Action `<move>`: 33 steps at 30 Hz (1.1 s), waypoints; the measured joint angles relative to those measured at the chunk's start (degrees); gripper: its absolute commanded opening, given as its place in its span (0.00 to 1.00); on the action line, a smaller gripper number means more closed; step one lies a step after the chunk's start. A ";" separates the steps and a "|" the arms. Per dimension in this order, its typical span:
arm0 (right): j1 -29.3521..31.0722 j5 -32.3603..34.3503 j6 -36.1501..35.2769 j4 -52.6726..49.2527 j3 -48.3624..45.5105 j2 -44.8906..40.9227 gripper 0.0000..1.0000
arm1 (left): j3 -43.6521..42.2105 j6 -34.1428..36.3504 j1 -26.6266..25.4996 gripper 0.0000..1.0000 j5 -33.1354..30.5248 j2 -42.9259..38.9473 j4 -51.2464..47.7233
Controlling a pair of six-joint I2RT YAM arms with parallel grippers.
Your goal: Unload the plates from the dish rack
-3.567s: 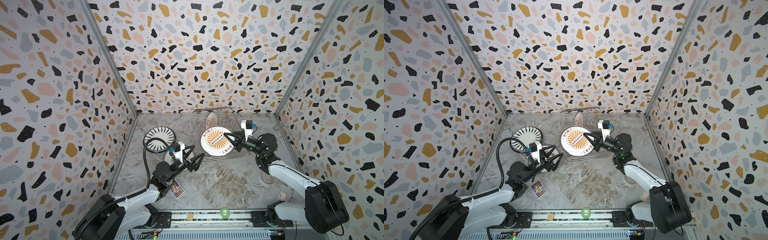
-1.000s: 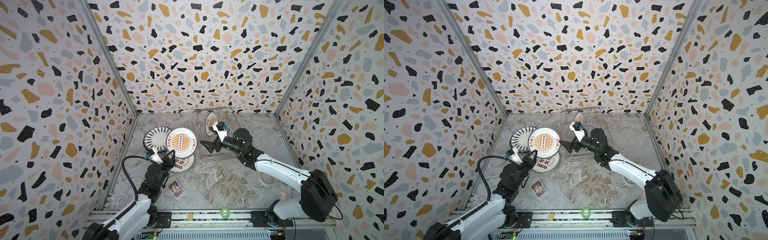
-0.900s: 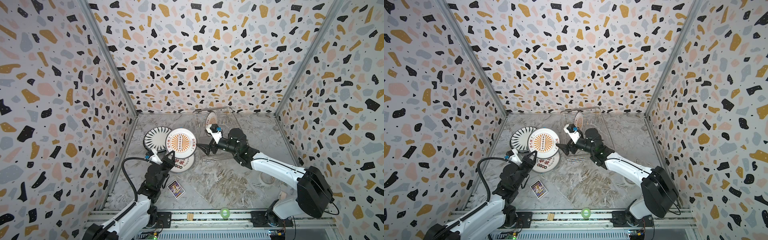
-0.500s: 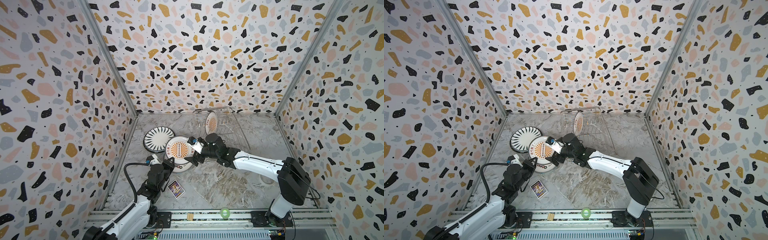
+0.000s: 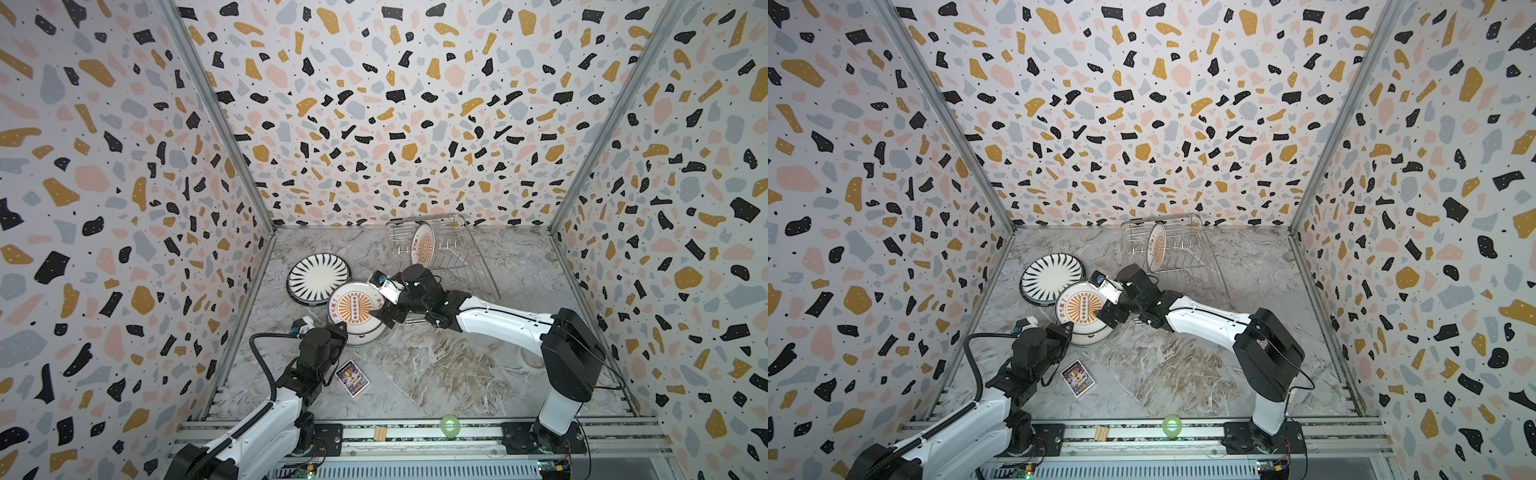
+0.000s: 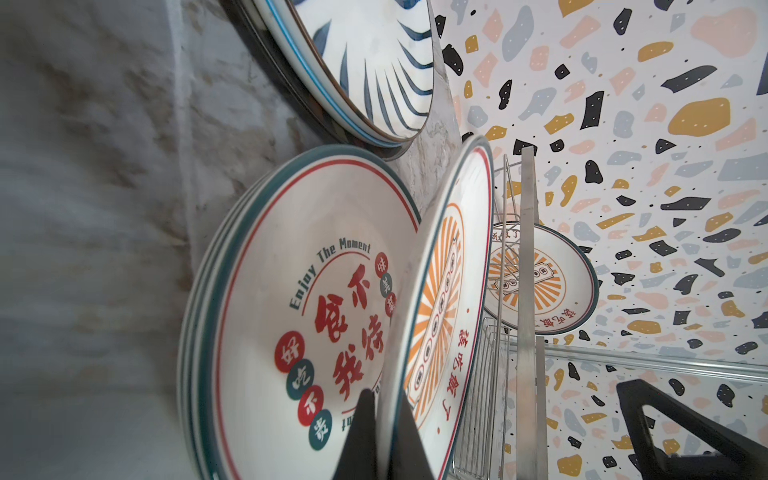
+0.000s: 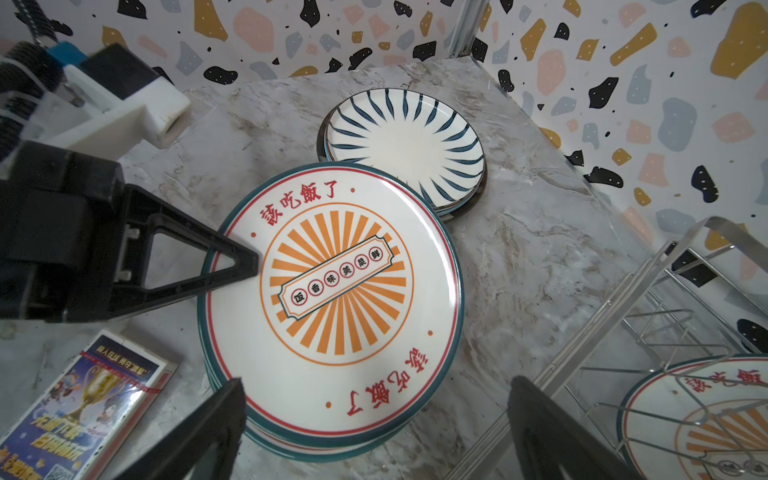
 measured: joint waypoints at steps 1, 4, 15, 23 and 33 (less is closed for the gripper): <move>0.02 0.11 0.00 -0.02 0.07 0.24 0.99 | -0.11 -0.33 0.00 0.00 0.02 0.48 0.33; 0.11 0.37 0.02 -0.42 0.13 1.07 0.99 | -0.59 -1.11 0.00 0.00 0.26 2.91 1.25; 0.52 2.32 -0.39 -1.60 0.13 1.64 1.00 | -1.25 -2.23 0.00 0.00 0.24 5.97 2.36; 0.63 3.76 -0.81 -1.60 0.13 1.64 1.00 | -0.81 -2.38 0.00 0.06 -0.07 7.63 2.36; 0.68 4.46 -1.05 -1.62 0.13 1.64 1.00 | 0.20 -0.50 0.00 0.36 -2.51 6.95 1.25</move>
